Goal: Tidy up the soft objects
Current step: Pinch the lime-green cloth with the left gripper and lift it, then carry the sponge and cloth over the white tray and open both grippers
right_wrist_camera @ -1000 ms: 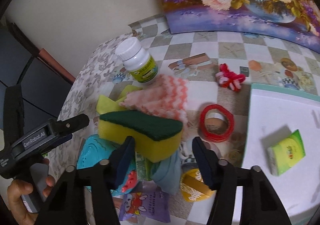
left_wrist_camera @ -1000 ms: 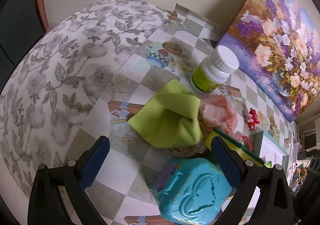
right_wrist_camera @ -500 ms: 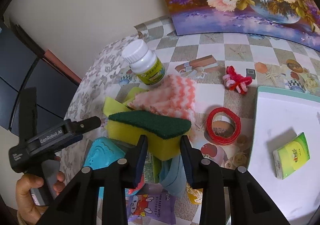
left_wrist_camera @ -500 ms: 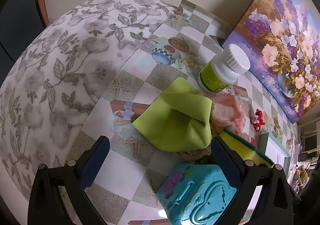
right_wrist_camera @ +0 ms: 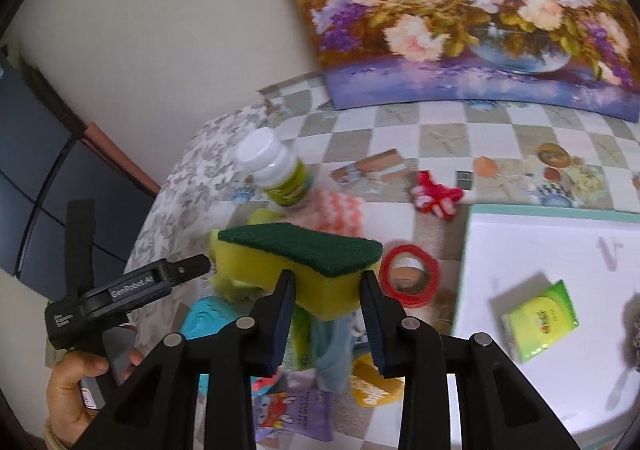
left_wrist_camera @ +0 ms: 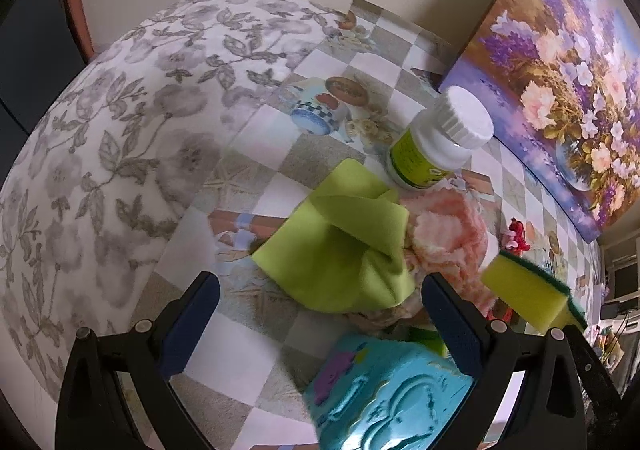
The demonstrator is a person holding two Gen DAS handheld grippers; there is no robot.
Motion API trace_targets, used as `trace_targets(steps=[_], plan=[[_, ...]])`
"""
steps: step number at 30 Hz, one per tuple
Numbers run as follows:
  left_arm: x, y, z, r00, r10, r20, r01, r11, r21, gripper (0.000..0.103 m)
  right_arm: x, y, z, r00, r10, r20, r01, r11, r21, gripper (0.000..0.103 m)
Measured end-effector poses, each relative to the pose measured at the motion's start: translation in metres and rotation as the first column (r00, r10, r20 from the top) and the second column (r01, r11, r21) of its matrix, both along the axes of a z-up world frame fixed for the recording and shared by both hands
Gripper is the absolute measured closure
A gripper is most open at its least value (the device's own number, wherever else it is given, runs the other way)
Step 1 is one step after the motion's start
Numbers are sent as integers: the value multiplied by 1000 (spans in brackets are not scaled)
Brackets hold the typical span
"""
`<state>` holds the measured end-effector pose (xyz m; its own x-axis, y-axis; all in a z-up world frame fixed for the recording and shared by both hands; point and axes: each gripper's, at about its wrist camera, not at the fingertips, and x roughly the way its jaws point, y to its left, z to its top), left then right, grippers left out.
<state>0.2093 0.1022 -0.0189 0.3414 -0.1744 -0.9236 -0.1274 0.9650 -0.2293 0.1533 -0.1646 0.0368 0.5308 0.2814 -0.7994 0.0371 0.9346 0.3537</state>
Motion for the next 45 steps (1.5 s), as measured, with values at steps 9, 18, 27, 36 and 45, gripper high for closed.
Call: trace_targets(steps=[9,18,27,36,45], plan=[[22,-25,4,997,-81,-9,82,997,10,36,-1,-15,0,1000,-28,-6,28,1000,0,68],[28,-29,-5,996,-88,-11,87,996,-9,93,-3,-17,5,999,-34,3,34,999,8,68],[21,-28,16,996,-63,58,64,998,-10,97,-7,-23,11,999,-41,21,40,999,33,68],[3,-29,79,976,-54,209,60,998,-24,98,-18,-37,27,996,-70,64,68,997,36,68],[-34,-74,178,883,-152,443,187,982,-36,98,-39,-80,50,976,-179,121,179,984,9,68]])
